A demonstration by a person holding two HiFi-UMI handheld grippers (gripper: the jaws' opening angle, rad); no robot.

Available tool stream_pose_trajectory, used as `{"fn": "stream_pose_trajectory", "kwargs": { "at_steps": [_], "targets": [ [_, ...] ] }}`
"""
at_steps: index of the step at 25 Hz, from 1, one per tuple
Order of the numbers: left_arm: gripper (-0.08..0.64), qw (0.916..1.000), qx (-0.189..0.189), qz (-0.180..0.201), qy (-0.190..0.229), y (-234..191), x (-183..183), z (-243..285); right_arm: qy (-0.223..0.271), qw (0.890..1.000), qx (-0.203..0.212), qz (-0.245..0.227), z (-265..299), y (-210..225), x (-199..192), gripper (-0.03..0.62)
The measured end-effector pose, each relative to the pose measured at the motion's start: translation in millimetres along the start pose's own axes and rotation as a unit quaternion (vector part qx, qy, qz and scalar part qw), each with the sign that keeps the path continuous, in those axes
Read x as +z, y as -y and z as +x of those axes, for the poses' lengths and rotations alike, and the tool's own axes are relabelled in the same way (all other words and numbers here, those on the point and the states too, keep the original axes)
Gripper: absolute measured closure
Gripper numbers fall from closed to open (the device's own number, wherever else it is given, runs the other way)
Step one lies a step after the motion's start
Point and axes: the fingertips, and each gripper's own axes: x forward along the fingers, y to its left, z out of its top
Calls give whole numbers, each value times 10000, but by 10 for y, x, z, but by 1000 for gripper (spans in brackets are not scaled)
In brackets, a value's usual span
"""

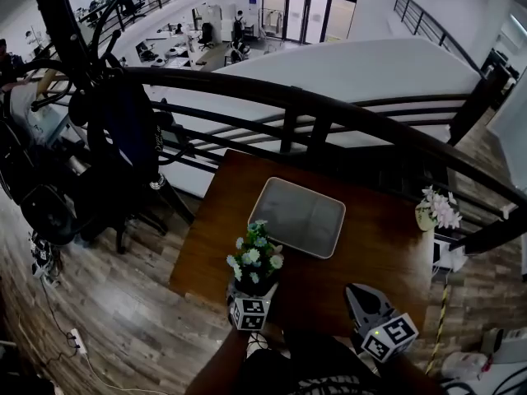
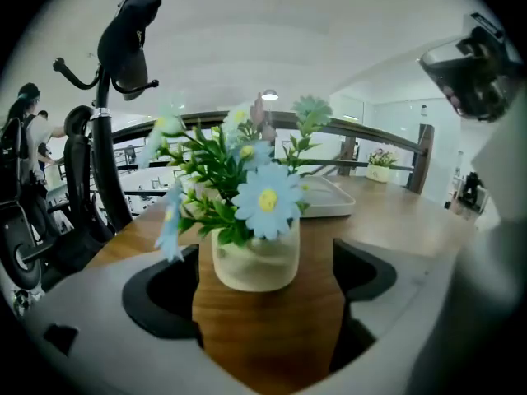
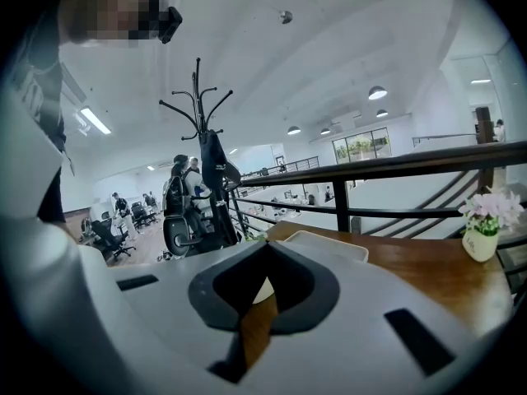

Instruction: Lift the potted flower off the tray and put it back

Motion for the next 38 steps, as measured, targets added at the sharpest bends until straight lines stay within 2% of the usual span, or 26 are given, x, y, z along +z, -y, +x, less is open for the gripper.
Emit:
{"fn": "stream_pose_trajectory", "kwargs": {
  "at_steps": [5,8,9,10,11,12,16,18,22,28,33,38],
  "targets": [
    [55,9997,36,-252,60,-2,-78,-459,192,9997,109,-50,-54,-227,68,600],
    [59,9991,34,-419,58,-46,39,-818,305,9994,154,-63,-53,-377,105,600],
    [84,9990,29,-440,118,-56,104,-937,343,9993,167,-62,-55,-425,118,600],
    [155,9988,37,-442,219,-66,179,-1052,379,9991,184,-59,-61,-467,126,600],
    [270,9985,53,-427,349,-73,260,-1161,409,9989,205,-53,-69,-503,125,600],
    [355,9980,64,-402,488,-76,342,-1265,434,9988,227,-40,-81,-537,120,600],
    [513,9952,-21,-388,901,-83,623,-1609,550,9981,269,-20,-112,-686,137,600],
    [545,9937,-136,-421,1026,-52,706,-1765,574,9979,280,-40,-136,-788,138,600],
    [551,9905,-343,-570,1205,8,822,-2080,582,9977,322,-132,-176,-1005,157,600],
    [551,9867,-541,-733,1344,80,786,-2375,500,9981,312,-198,-232,-1169,49,600],
    [551,9877,-527,-916,1152,81,633,-2440,368,9981,412,-266,-233,-1310,50,600],
    [551,9878,-365,-961,1166,84,744,-2422,375,9970,615,-277,-225,-1250,118,600]
  ]
}}
